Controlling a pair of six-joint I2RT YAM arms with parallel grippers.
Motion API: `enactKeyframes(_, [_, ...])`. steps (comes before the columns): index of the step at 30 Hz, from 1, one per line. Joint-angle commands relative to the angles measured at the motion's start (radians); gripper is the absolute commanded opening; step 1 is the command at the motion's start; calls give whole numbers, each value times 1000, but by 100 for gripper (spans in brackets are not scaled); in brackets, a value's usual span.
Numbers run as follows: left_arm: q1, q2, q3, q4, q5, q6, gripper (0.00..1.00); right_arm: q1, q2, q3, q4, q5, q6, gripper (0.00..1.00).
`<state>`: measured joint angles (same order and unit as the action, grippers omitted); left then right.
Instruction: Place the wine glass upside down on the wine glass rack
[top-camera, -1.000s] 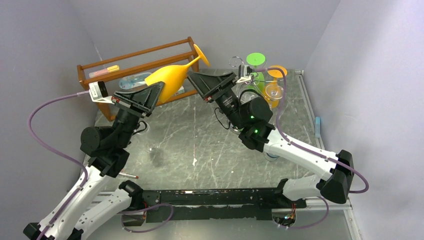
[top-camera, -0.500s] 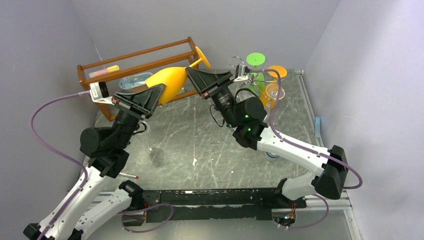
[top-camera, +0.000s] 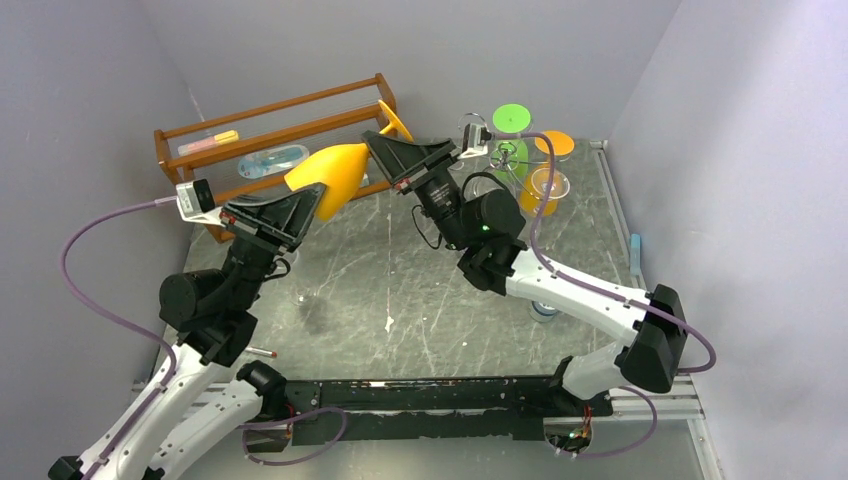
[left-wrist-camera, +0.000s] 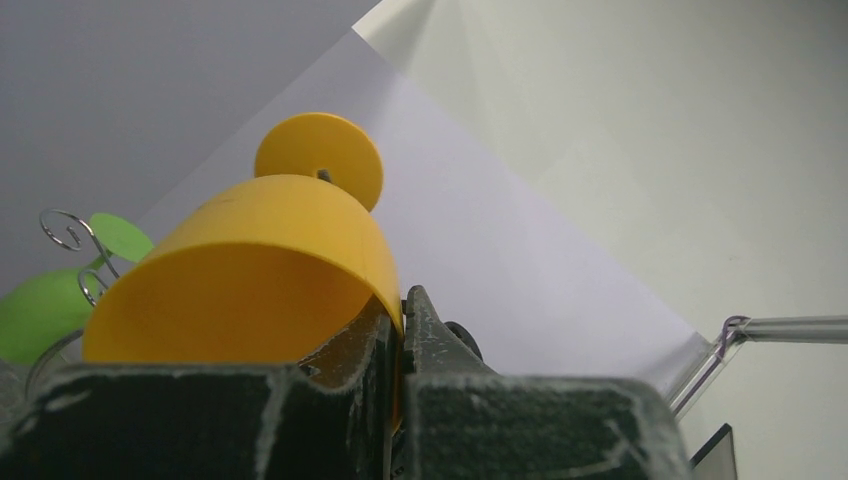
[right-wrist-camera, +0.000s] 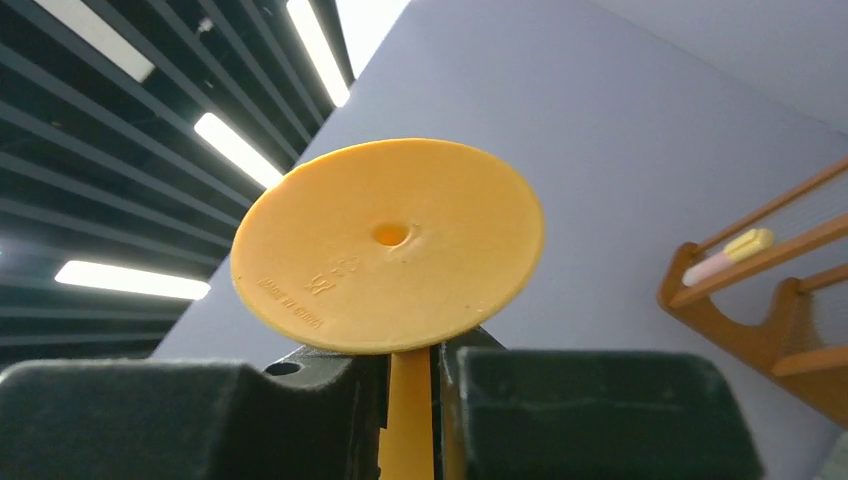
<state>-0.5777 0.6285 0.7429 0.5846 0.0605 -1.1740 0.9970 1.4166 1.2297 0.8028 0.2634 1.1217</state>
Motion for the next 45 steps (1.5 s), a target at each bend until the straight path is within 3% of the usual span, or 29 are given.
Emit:
enactKeyframes(1, [-2,-15,28,-31,58,39,5,4,8,33,24,-2,-6,6])
enactKeyframes(3, [-3,-23,51,-121,36,57,14,5,3,29,23,8,-34,0])
enactKeyframes(8, [-3,-13,115,-358,-52,110,67,5,16,18,76,101,-281,0])
enactKeyframes(11, [-3,-21,150,-526,-103,133,83,4,29,27,109,128,-441,0])
enactKeyframes(14, [-2,-33,166,-668,-175,146,91,3,33,30,154,121,-567,0])
enactKeyframes(18, [-3,-26,221,-801,-198,206,95,2,27,28,179,54,-729,0])
enactKeyframes(22, [-4,-31,285,-780,-125,335,94,3,6,-21,217,-60,-862,0])
enactKeyframes(27, [-3,5,490,-885,-83,453,93,2,-25,-55,179,-167,-976,0])
enactKeyframes(37, [-4,47,479,-745,160,349,95,2,-120,-121,61,-431,-1192,0])
enactKeyframes(45, [-3,96,528,-816,159,325,95,3,-147,-89,-115,-592,-1325,0])
